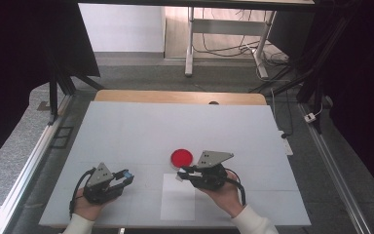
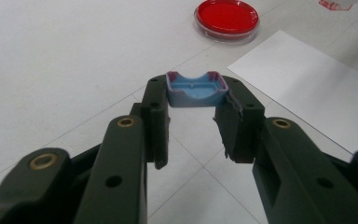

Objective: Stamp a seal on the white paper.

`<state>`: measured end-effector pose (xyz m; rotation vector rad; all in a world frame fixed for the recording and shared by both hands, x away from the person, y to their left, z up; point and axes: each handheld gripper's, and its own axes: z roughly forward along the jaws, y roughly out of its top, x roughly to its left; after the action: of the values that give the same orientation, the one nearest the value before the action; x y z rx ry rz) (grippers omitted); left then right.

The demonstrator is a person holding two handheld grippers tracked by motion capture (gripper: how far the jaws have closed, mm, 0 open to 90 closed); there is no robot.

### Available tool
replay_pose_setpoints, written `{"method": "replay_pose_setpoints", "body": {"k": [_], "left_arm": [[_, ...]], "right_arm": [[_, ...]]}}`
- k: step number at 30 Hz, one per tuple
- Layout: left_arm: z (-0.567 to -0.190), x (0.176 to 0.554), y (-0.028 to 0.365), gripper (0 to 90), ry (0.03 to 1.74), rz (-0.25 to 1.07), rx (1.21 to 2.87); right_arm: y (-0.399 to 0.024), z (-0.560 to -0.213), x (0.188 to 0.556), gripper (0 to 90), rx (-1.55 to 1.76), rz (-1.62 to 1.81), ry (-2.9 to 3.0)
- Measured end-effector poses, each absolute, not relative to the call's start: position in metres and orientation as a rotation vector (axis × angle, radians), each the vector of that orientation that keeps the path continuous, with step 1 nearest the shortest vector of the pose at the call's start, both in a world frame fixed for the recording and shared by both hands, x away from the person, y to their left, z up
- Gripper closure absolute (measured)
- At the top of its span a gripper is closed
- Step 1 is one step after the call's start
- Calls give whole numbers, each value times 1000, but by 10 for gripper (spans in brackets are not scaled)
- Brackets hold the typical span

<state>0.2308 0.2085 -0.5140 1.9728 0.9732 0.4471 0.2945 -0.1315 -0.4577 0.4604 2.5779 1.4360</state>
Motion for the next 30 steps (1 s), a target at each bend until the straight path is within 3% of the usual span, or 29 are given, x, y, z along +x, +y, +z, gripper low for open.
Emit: {"method": "replay_pose_setpoints", "body": {"k": [30], "left_arm": [[-515,232,209,650,977,443,1973]], "right_arm": [[-122,-486,288,751,427,1273,2691]]}}
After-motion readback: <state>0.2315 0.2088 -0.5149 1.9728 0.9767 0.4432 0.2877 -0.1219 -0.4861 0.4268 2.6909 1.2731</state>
